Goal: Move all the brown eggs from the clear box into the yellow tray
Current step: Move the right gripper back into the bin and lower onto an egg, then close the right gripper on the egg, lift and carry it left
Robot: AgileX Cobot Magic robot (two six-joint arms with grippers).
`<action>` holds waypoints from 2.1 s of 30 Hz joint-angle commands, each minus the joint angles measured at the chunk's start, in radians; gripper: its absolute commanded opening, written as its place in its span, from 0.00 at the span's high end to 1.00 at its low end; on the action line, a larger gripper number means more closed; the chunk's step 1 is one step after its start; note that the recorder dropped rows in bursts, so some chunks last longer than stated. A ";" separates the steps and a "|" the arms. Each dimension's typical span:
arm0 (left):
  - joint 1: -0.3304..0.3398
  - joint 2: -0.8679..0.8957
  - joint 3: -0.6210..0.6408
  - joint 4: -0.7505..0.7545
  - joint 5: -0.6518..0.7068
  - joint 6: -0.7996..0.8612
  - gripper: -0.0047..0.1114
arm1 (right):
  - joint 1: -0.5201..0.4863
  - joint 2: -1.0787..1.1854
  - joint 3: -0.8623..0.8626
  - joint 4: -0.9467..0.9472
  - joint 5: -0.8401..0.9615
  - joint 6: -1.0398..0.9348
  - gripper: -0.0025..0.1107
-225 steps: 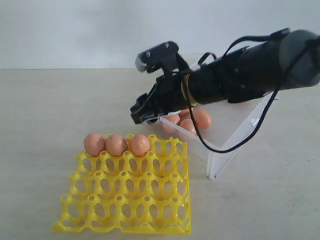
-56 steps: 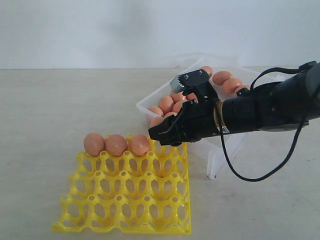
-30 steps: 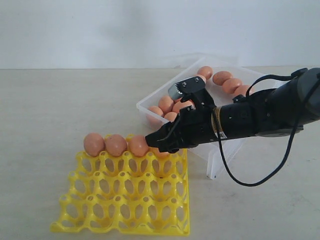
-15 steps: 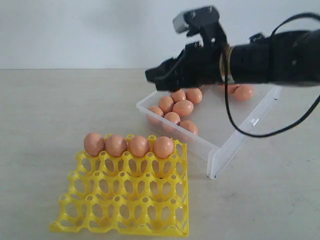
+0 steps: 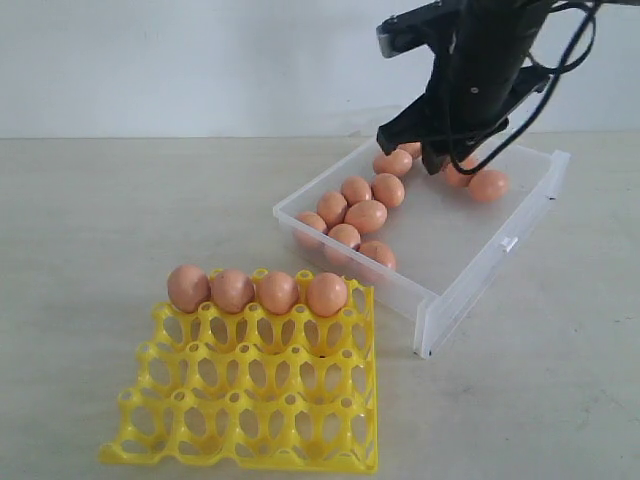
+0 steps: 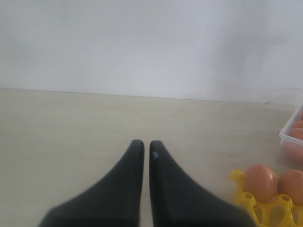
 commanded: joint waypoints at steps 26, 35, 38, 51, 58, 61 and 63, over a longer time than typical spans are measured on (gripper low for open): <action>0.006 -0.003 0.003 -0.001 -0.005 0.001 0.92 | -0.002 0.318 -0.164 0.292 0.062 -0.066 0.49; 0.006 -0.003 0.003 -0.001 -0.005 0.001 0.92 | -0.002 0.361 -0.164 0.296 0.050 -0.066 0.67; 0.006 -0.003 0.003 -0.001 -0.005 0.001 0.92 | -0.002 0.361 -0.164 0.290 0.050 -0.066 0.91; 0.006 -0.003 0.003 -0.001 -0.005 0.001 0.92 | -0.002 0.265 -0.164 0.179 0.008 -0.049 0.98; 0.006 -0.003 0.003 -0.001 -0.005 0.001 0.92 | 0.003 0.102 -0.164 0.268 -0.088 0.109 0.98; 0.006 -0.003 0.003 -0.001 -0.005 0.001 0.92 | 0.022 0.051 -0.162 0.289 -0.136 0.128 0.98; 0.006 -0.003 0.003 -0.001 -0.005 0.001 0.92 | 0.041 0.028 -0.162 0.280 -0.160 0.153 0.98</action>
